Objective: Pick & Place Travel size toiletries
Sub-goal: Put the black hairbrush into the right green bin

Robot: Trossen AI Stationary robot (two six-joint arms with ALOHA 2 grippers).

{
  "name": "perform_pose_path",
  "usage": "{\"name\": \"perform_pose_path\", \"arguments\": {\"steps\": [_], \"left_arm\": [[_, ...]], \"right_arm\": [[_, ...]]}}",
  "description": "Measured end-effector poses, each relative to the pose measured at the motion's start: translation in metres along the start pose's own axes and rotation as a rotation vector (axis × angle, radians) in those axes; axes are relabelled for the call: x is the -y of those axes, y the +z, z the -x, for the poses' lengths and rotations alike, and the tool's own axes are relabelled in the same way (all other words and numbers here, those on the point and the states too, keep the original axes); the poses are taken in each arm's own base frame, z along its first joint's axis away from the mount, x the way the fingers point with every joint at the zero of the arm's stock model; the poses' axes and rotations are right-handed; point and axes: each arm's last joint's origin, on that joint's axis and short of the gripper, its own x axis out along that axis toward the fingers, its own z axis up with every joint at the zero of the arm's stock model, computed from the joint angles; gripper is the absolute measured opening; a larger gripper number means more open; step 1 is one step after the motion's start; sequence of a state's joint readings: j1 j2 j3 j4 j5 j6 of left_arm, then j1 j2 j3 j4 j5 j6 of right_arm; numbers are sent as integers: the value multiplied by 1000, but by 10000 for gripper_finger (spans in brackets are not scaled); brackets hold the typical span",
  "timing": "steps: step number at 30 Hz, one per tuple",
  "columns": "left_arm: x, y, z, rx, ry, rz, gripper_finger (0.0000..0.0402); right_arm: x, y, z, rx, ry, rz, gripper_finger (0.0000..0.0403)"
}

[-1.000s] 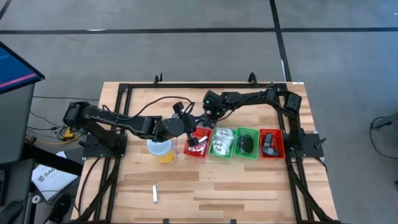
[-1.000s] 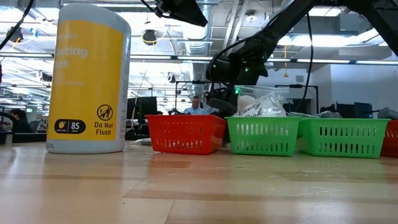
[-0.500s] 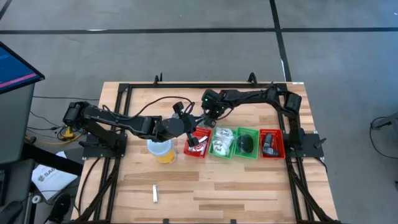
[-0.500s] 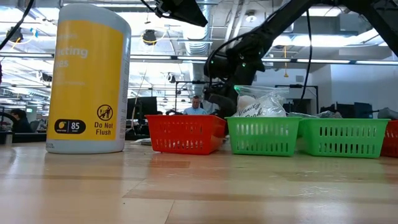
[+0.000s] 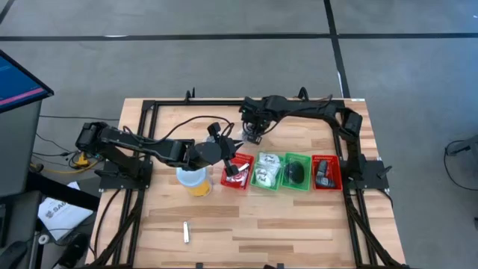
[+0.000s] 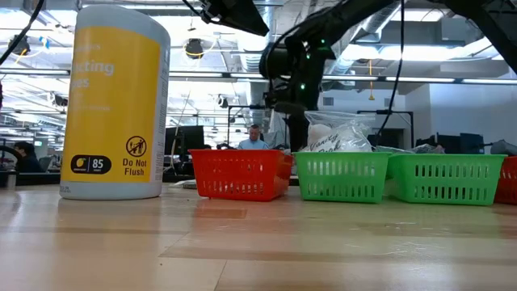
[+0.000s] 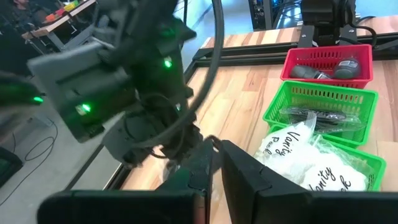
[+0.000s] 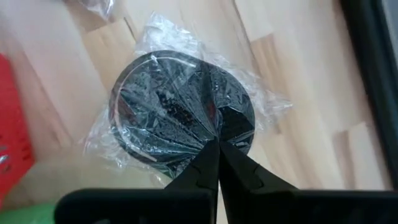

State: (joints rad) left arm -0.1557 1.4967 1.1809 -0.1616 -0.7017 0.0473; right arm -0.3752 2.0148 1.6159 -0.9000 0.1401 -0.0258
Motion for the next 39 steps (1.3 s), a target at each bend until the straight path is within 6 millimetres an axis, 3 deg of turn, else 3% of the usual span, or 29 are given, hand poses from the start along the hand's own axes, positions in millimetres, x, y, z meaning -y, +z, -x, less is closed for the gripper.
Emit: {"name": "perform_pose_path", "arguments": {"steps": [14,22,26,30,34,39], "left_arm": [[0,-2,0,-21,-1,-18,25],[-5,0,7,-20,-2,10,25],[-9,2,11,-17,-2,14,25],[-11,3,14,-8,-2,22,25],[-11,3,15,-8,-2,21,25],[-12,3,14,-8,-2,22,25]], "right_arm": [[12,-5,54,-222,-62,9,0],[16,-35,117,-270,-138,-104,0],[3,-53,154,-177,-131,-157,0],[-16,-76,179,-112,-112,-184,0],[-40,-101,188,-101,-95,-177,0],[-68,-130,179,-153,-106,-156,0]]}}
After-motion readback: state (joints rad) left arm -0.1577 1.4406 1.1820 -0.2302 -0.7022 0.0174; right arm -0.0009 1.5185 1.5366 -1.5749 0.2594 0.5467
